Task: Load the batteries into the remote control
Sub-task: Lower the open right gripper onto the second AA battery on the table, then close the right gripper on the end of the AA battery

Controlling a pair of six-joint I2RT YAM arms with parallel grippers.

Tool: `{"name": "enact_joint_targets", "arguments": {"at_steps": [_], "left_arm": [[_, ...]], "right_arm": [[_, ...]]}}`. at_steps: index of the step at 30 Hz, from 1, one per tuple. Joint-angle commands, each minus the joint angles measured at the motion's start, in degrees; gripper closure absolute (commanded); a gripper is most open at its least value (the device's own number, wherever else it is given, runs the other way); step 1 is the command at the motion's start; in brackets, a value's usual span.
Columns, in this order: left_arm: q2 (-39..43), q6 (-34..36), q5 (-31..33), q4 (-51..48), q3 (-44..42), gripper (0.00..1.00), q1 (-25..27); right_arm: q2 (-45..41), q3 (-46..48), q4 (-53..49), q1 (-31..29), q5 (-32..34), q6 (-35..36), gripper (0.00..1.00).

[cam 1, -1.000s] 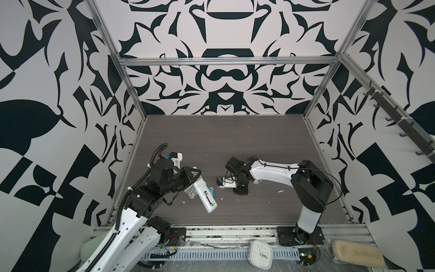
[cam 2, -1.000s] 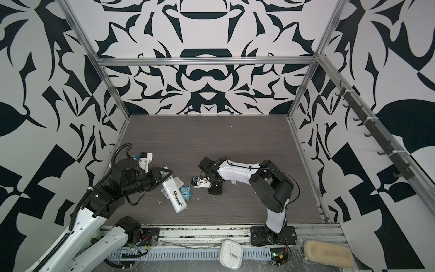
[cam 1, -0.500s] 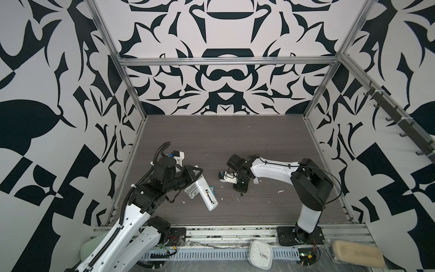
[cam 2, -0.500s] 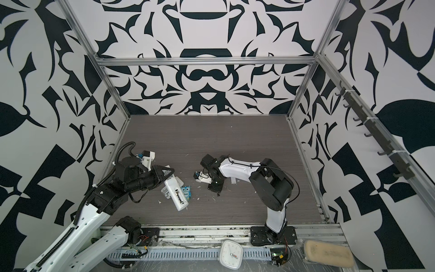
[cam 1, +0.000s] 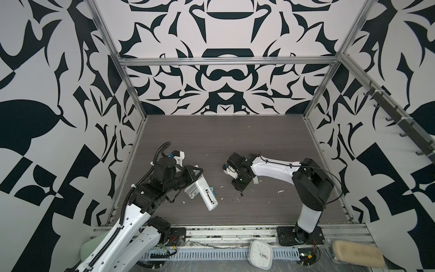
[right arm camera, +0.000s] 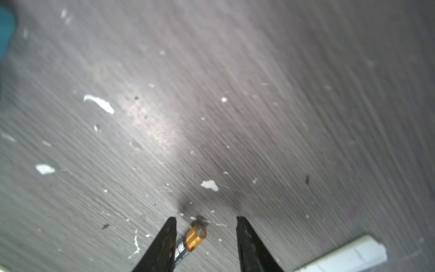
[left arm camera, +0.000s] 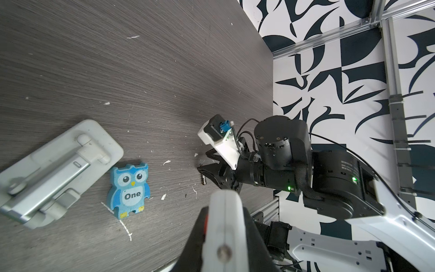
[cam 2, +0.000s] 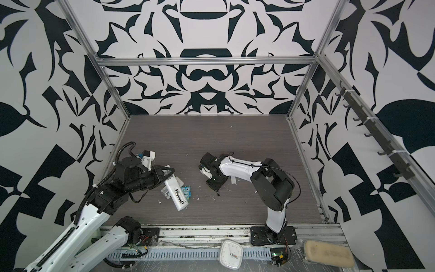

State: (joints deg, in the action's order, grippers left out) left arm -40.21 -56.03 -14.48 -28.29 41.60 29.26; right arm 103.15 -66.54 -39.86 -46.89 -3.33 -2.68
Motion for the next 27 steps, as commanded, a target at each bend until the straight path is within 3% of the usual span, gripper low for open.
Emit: {"name": "enact_joint_targets", "arguments": {"at_steps": [1, 6, 27], "left_arm": [[0.00, 1.34, -1.49, 1.17, -0.41, 1.00, -0.16], [0.78, 2.42, -2.34, 0.44, -0.16, 1.00, -0.16], [6.96, 5.32, -5.88, -4.65, -1.61, 1.00, -0.15]], "right_arm": [[-3.92, -1.36, -2.36, 0.15, 0.99, -12.00, 0.54], [-5.75, 0.70, -2.11, 0.18, 1.55, -18.45, 0.54], [1.20, 0.32, -1.94, -4.78, 6.09, -25.86, 0.62]]}}
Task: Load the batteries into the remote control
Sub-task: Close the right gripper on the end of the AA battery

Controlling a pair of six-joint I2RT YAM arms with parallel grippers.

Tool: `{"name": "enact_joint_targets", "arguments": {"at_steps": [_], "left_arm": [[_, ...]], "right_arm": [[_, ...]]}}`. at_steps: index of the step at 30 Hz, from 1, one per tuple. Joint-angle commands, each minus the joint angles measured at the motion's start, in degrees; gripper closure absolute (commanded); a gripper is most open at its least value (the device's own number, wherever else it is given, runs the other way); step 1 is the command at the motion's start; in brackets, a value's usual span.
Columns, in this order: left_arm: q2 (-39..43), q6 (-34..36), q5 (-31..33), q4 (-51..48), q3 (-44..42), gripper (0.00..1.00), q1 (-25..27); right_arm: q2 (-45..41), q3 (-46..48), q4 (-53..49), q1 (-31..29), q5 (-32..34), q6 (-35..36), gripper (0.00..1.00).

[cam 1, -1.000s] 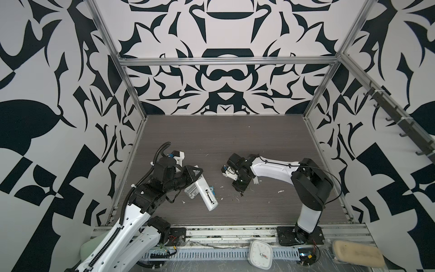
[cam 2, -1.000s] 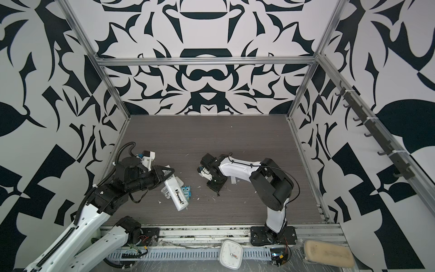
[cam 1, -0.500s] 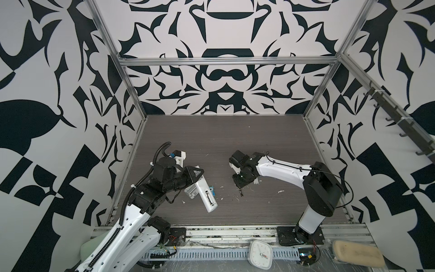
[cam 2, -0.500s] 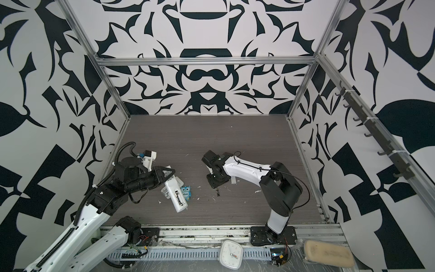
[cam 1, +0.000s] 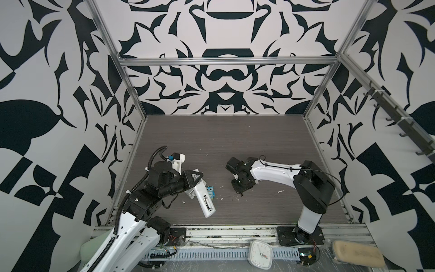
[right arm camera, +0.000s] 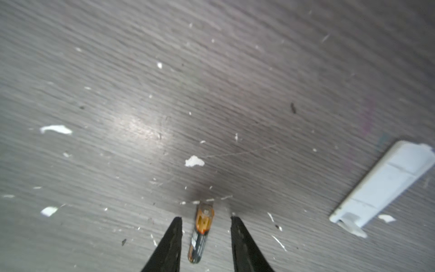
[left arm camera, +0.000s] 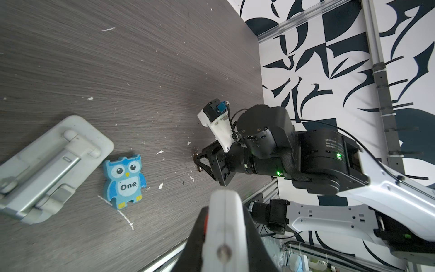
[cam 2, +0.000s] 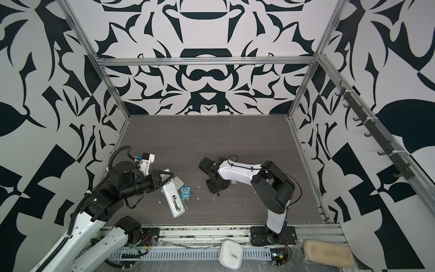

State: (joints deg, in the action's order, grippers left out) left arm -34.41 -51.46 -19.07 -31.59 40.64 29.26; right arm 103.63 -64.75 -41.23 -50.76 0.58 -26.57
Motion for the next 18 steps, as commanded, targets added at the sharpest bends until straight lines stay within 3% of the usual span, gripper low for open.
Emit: {"name": "enact_joint_targets", "arguments": {"at_steps": [1, 18], "left_arm": [[1.48, 0.81, -1.40, -1.48, -0.79, 1.00, -0.16], [2.62, 0.59, -1.63, 0.66, -3.37, 1.00, -0.16]], "right_arm": [[1.48, -1.67, -0.49, -1.14, 2.55, -2.29, 0.63], [2.89, 0.92, -0.17, -2.57, 3.47, -3.44, 0.82]]}}
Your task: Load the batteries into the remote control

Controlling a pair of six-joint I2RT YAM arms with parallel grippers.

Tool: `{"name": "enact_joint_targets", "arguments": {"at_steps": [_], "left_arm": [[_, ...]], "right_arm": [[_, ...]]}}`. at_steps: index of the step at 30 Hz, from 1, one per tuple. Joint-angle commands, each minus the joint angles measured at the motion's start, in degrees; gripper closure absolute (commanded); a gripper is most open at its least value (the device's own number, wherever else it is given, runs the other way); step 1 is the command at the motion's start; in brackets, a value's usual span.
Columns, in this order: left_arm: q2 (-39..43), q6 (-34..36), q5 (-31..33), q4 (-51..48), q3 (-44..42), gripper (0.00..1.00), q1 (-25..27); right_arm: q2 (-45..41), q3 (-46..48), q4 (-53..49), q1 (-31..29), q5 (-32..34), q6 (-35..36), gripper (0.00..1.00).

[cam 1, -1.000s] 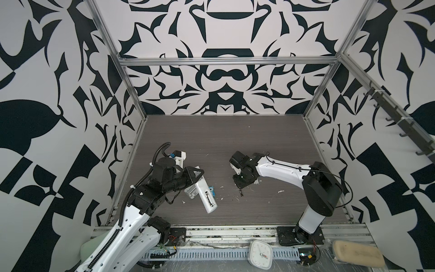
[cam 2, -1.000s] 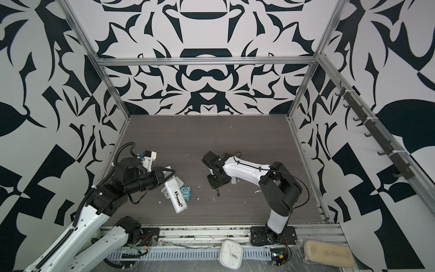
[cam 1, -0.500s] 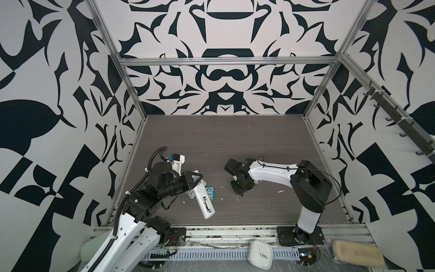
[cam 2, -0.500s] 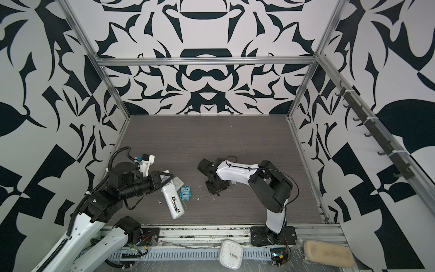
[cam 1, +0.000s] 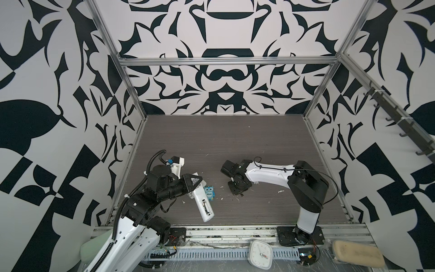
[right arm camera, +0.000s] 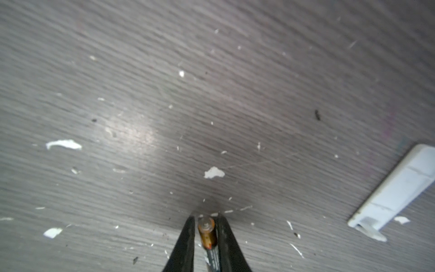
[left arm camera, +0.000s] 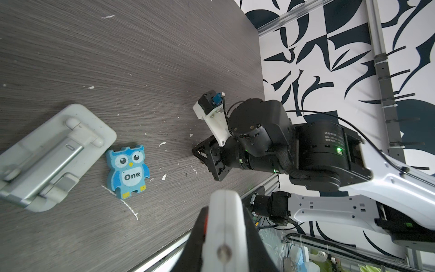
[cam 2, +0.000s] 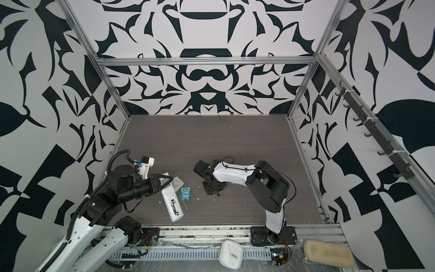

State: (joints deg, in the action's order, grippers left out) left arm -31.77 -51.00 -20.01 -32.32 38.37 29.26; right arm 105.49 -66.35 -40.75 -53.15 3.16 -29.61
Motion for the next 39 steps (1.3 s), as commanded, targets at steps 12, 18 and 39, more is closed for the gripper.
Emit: {"name": "enact_joint_targets", "arguments": {"at_steps": [12, 18, 39], "left_arm": [[-6.68, 0.64, 0.49, 10.67, -0.89, 1.00, -0.16], [-12.40, 0.82, 2.41, 16.47, 0.08, 1.00, -0.16], [-14.88, 2.26, 9.53, 16.94, 1.00, 1.00, -0.05]], "right_arm": [[-5.98, 7.05, 2.52, -0.04, -0.18, 5.97, 1.00], [-6.83, 5.62, 2.12, 1.16, -0.67, 13.14, 1.00], [-1.58, -1.18, -0.57, 4.24, -3.38, 32.17, 1.00]]}}
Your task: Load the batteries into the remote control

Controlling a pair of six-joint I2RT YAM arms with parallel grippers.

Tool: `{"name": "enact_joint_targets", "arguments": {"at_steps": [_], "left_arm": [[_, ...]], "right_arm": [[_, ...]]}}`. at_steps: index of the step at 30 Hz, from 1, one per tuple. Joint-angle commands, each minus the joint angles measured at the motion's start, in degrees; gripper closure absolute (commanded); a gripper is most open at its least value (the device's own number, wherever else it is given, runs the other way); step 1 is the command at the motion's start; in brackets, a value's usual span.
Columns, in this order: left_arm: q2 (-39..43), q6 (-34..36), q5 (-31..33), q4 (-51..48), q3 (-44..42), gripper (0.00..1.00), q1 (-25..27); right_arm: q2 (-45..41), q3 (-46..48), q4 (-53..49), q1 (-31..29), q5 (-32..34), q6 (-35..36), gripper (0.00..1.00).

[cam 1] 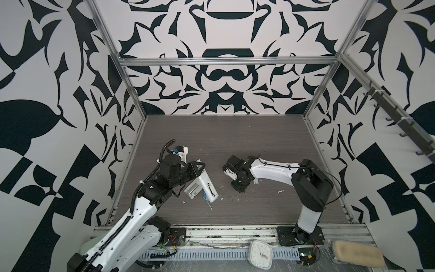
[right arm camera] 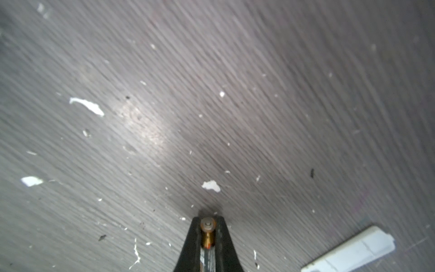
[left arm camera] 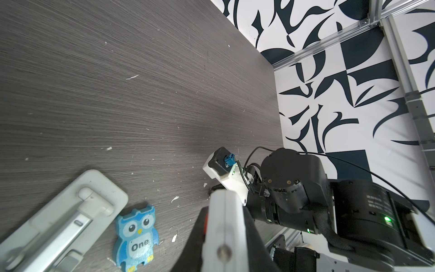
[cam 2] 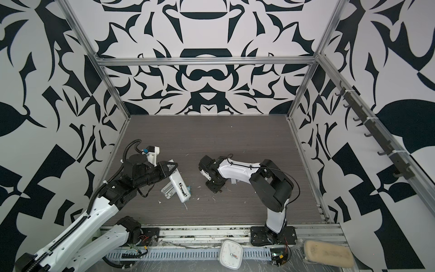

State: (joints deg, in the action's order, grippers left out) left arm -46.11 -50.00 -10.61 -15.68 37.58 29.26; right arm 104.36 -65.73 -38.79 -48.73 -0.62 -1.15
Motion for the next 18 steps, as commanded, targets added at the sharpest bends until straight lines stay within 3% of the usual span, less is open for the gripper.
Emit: {"name": "enact_joint_targets", "arguments": {"at_steps": [1, 18], "left_arm": [[-1.22, 1.60, -0.32, 0.43, 2.15, 1.00, -0.08], [-3.73, 3.58, -1.84, -1.54, 5.39, 1.00, -0.08]], "right_arm": [[-0.62, -1.68, -2.97, -0.16, 0.59, 4.63, 1.00], [-1.77, -0.75, -2.62, -0.14, -1.78, 18.31, 0.98]]}}
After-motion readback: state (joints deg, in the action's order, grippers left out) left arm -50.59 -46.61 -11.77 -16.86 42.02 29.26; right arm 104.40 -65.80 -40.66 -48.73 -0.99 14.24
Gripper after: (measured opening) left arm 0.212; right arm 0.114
